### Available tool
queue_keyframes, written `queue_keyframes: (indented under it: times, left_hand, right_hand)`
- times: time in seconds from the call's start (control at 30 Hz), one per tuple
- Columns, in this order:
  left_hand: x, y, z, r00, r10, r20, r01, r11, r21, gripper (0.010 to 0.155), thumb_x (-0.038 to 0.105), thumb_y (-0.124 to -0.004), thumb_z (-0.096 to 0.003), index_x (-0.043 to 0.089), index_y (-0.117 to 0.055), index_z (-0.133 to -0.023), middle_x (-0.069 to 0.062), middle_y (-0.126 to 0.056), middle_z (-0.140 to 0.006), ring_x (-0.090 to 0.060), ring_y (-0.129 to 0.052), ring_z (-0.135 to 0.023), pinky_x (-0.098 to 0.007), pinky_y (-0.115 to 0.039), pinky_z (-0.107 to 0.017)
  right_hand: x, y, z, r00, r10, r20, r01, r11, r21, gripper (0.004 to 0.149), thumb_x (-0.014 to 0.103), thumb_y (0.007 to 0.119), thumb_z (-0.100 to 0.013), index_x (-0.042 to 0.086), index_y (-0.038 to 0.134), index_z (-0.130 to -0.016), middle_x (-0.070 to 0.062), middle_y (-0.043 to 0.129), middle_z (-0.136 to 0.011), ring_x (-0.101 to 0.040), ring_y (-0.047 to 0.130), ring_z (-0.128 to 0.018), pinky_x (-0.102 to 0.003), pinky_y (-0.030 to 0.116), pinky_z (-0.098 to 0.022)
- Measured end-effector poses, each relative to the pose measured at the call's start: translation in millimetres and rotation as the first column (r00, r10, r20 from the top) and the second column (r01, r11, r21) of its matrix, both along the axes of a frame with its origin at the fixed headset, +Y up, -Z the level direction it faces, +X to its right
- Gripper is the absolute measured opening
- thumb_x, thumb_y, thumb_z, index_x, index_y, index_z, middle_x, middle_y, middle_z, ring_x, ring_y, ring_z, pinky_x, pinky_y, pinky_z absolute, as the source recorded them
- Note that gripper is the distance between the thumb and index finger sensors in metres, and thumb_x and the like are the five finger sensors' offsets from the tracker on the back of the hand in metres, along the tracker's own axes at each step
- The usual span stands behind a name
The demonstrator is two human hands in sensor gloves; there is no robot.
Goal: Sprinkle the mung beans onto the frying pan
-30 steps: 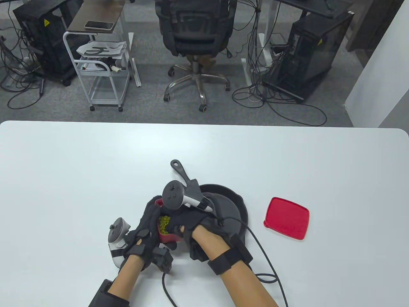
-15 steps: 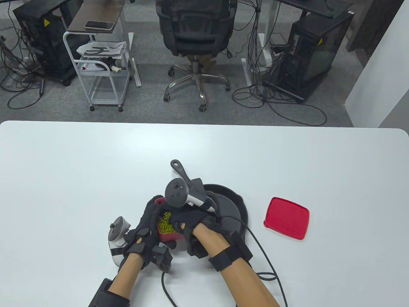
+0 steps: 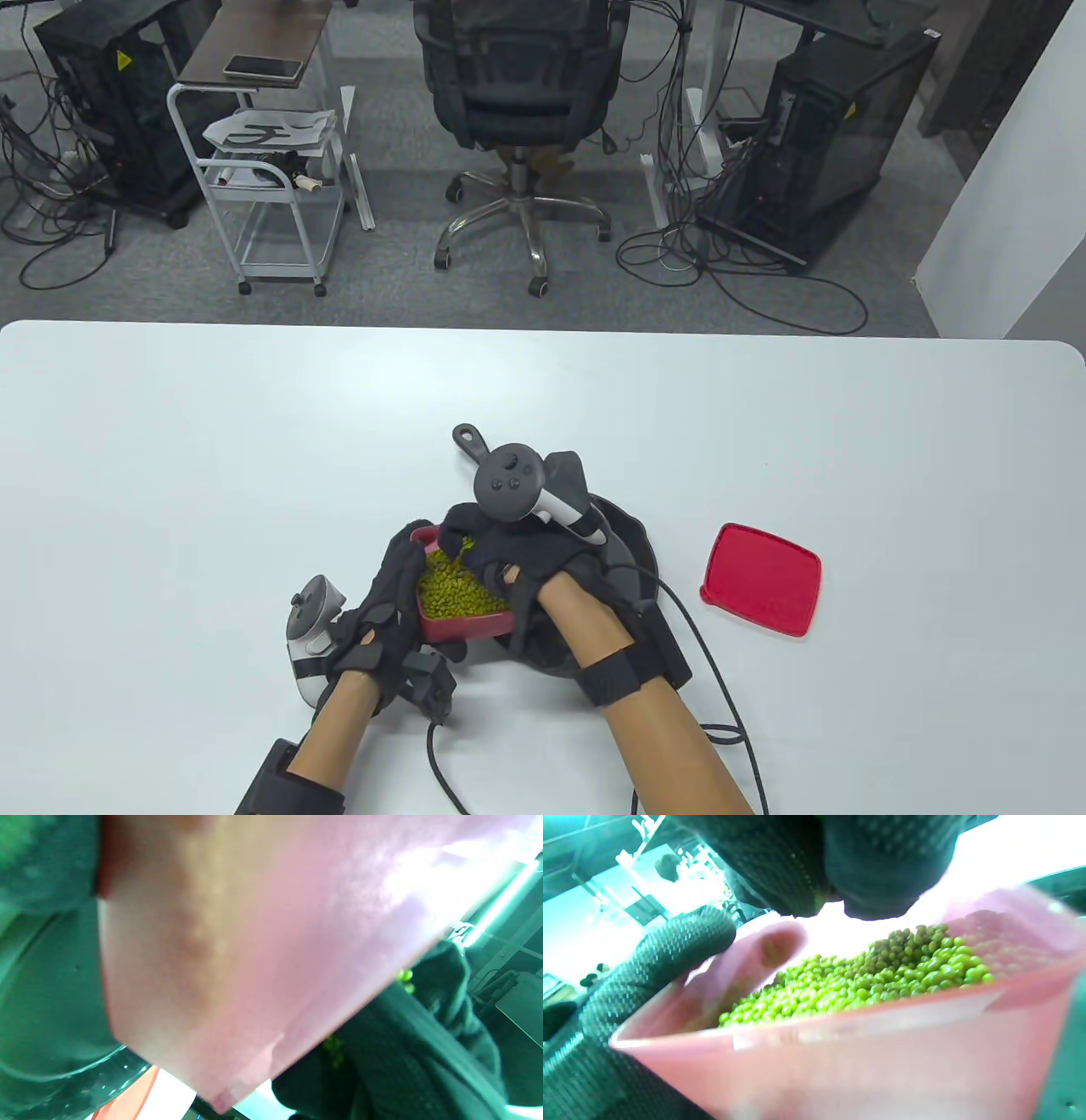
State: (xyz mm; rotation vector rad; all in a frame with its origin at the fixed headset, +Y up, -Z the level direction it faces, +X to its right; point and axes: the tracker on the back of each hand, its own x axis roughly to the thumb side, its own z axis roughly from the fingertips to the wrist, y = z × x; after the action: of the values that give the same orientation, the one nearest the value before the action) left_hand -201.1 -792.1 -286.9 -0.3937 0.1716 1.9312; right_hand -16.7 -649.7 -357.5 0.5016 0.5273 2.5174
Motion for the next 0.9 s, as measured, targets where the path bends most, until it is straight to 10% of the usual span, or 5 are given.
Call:
queue_keyframes:
  times: [0.5,0.9]
  left_hand:
    - [-11,2,-2,1.000,0.009,-0.028,-0.009,1.000,-0.010,0.071,0.075,-0.064,-0.0472,0.048,-0.043,-0.109,-0.017,-0.053,-0.108,-0.041,-0.093,-0.062,-0.046,-0.093,-0.020]
    - [-16,1,-3,0.999,0.017,-0.045,-0.018,1.000,-0.012,0.071,0.075,-0.064,-0.0473,0.048,-0.042,-0.109,-0.017,-0.053,-0.108,-0.041,-0.093,-0.063,-0.046,-0.093,-0.020]
  right_hand:
    - [76,-41,-21,0.977,0.106,0.188,-0.086,0.990,-0.109,0.039,0.015,0.089,-0.050,0.027,0.080,-0.086,-0.014,0.079,-0.093,-0.040,0.092,-0.058,-0.028,0.091,-0.025]
    - [59,-89,-29,0.978,0.100,0.183,-0.075,0.988,-0.136,0.038,0.014,0.087,-0.051,0.025,0.081,-0.087,-0.014,0.081,-0.093,-0.040,0.092,-0.060,-0.029,0.093,-0.028]
